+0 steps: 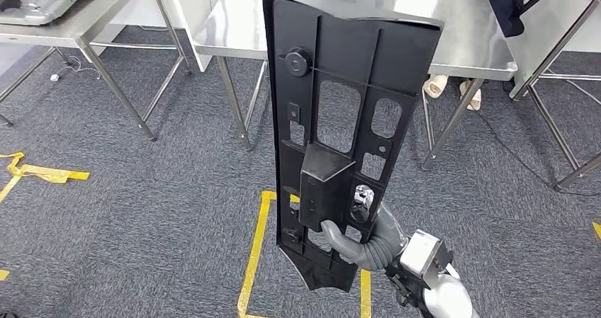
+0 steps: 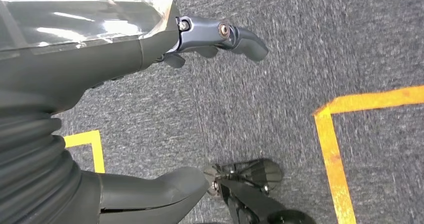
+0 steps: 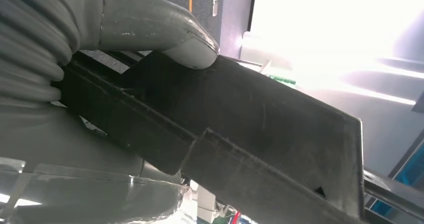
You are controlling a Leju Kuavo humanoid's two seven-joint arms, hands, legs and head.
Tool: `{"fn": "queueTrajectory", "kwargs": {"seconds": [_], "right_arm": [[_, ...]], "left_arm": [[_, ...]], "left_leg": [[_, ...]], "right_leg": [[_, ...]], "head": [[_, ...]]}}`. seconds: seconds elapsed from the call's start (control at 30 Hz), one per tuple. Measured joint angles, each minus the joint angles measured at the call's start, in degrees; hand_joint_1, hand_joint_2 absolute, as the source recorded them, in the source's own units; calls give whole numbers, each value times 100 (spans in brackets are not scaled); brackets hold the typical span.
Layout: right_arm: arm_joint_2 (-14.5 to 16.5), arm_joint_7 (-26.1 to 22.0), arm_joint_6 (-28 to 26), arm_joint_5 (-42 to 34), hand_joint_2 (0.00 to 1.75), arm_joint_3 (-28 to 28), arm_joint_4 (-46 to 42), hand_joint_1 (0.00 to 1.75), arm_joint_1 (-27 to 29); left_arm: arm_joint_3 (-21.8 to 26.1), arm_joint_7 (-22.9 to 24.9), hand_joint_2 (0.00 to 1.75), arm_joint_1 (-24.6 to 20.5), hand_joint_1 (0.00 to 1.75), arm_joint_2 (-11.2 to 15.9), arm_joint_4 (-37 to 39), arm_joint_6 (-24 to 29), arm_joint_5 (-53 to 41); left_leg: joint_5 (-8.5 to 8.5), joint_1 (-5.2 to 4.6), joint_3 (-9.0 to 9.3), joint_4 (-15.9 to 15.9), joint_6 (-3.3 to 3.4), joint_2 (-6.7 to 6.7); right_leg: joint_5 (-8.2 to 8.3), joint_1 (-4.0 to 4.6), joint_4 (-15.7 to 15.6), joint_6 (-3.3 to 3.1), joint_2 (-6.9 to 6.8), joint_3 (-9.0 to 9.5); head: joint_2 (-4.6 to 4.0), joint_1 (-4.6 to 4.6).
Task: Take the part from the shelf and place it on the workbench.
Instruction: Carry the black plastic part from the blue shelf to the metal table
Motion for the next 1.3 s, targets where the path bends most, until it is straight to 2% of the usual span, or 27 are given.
{"fn": "queueTrajectory", "kwargs": {"seconds": [0.07,0.1,0.17,0.23,0.27,0.33,0.37,0.43,0.5,0.53,0.57,0.63,0.7,0.77,0.8,0.83,0.87,0.9,0.93,0.97,1.0,1.07,1.13,1.17,1.23,1.27,1.3], "right_arm": [[10,2,-1,2,175,-9,-10,175,2],[15,3,-1,3,175,-11,-14,175,7],[21,4,-1,3,175,-12,-15,175,21],[26,4,-1,5,175,-11,-15,175,36],[28,4,-1,5,175,-10,-15,175,37],[31,5,-1,6,175,-10,-14,175,36],[32,6,-1,6,175,-10,-14,175,32],[36,16,-2,10,175,-10,-19,175,37],[37,28,-6,17,175,-16,-33,175,49],[32,32,-9,20,175,-23,-38,175,60],[26,31,-13,19,175,-32,-41,175,69],[16,31,-27,17,175,-51,-37,175,96],[4,35,-38,16,175,-64,-34,175,130],[-8,37,-40,15,175,-77,-34,175,151],[-10,37,-40,11,175,-83,-32,175,156],[-12,37,-38,4,175,-89,-28,175,165],[-13,37,-34,-6,175,-93,-21,175,171],[-10,43,-22,-16,175,-93,-13,175,173],[-4,49,-8,-23,175,-96,-8,175,168],[4,56,6,-29,175,-97,-8,175,149],[17,62,21,-32,175,-98,-10,175,124],[44,62,34,-40,175,-103,-19,175,84],[68,63,39,-46,175,-104,-22,175,72],[73,64,40,-48,175,-103,-22,175,71],[84,69,42,-49,175,-99,-22,175,71],[88,72,42,-49,175,-97,-22,175,70],[91,74,42,-49,175,-96,-22,175,70]], "left_arm": [[0,3,175,-16,0,-2,-4,4,3],[0,4,175,-22,0,-2,-7,5,8],[-1,5,175,-17,0,-5,-6,7,16],[-2,6,175,9,0,-13,-4,7,24],[-2,7,175,18,0,-15,-4,8,28],[-2,8,175,32,0,-8,-1,8,33],[-2,9,175,37,0,-3,2,5,34],[-2,6,175,38,0,4,7,-1,34],[-2,-1,175,38,0,1,5,-7,34],[-2,-4,175,48,0,-3,4,-9,33],[-2,-8,175,57,0,-5,5,-12,31],[-2,-12,175,74,0,-7,6,-16,27],[-2,-8,175,77,0,-9,7,-20,26],[-2,-4,175,77,0,-17,5,-21,22],[-2,-4,175,77,0,-20,5,-22,20],[-2,-3,175,85,0,-20,6,-21,18],[-2,-3,175,92,0,-22,8,-21,17],[-2,-2,175,100,0,-23,10,-19,18],[-2,1,175,108,0,-26,11,-16,20],[-2,2,175,101,0,-31,10,-12,23],[-2,4,175,86,0,-33,9,-8,25],[-2,3,175,43,0,-43,5,-2,27],[-3,-2,175,19,0,-54,3,-1,26],[-3,-3,175,15,0,-56,2,-1,25],[-4,-4,175,16,0,-56,2,1,26],[-4,-4,175,16,0,-55,2,1,26],[-4,-4,175,15,0,-53,2,2,27]], "left_leg": [[-86,16,-133,305,-48,136],[-158,17,-335,646,-65,215],[-306,16,-943,1481,-87,284],[-126,14,-1410,1819,-71,291],[151,11,-1482,1652,-46,291],[806,-14,-1371,929,33,311],[971,-49,-1263,638,74,330],[898,-118,-1095,363,146,360],[750,-133,-900,163,224,339],[707,-128,-773,67,258,313],[659,-121,-623,-25,291,291],[547,-122,-323,-180,331,244],[409,-123,-56,-256,340,195],[236,-124,209,-278,325,145],[131,-124,343,-278,314,130],[22,-129,453,-279,299,127],[-102,-142,571,-262,280,132],[-219,-160,654,-245,252,149],[-315,-177,729,-232,223,177],[-371,-187,793,-193,197,213],[-377,-185,784,-120,171,258],[-314,-160,579,303,125,310],[-448,-119,147,974,58,310],[-629,-95,-89,1273,22,308],[-956,-41,-462,1541,-43,307],[-952,-12,-554,1460,-72,304],[-760,20,-562,1216,-97,289]], "right_leg": [[-92,-14,-8,-108,-16,120],[-150,-14,-13,-150,-32,189],[-287,6,-13,-198,-62,336],[-448,20,-15,-200,-70,521],[-537,22,-19,-193,-70,636],[-720,20,-60,-165,-75,860],[-790,34,-107,-138,-77,945],[-843,49,-245,-56,-96,1078],[-713,53,-227,98,-113,1151],[-598,57,-36,159,-112,1110],[-499,62,288,189,-104,944],[-547,76,1075,88,-85,405],[-989,94,1446,-53,-76,-120],[-1350,100,1232,-60,-76,-406],[-1273,95,968,12,-80,-483],[-926,94,638,132,-132,-534],[-430,100,323,244,-212,-563],[66,115,106,290,-289,-555],[427,130,-12,262,-342,-535],[575,138,-34,171,-334,-504],[588,124,-21,64,-283,-464],[532,81,-35,-52,-172,-409],[466,61,-45,-146,-83,-337],[430,60,-45,-184,-39,-302],[364,51,-44,-199,67,-230],[329,38,-44,-182,126,-187],[296,19,-43,-153,184,-139]], "head": [[0,-26],[0,-39],[0,-52],[0,-53],[0,-54],[0,-48],[0,-46],[0,-54],[0,-76],[-1,-73],[-1,-71],[-1,-54],[0,-45],[0,-43],[0,-41],[0,-33],[-1,-32],[-1,-25],[-1,-24],[-1,-27],[0,-26],[0,-35],[0,-45],[0,-50],[0,-51],[0,-52],[0,-51]]}}
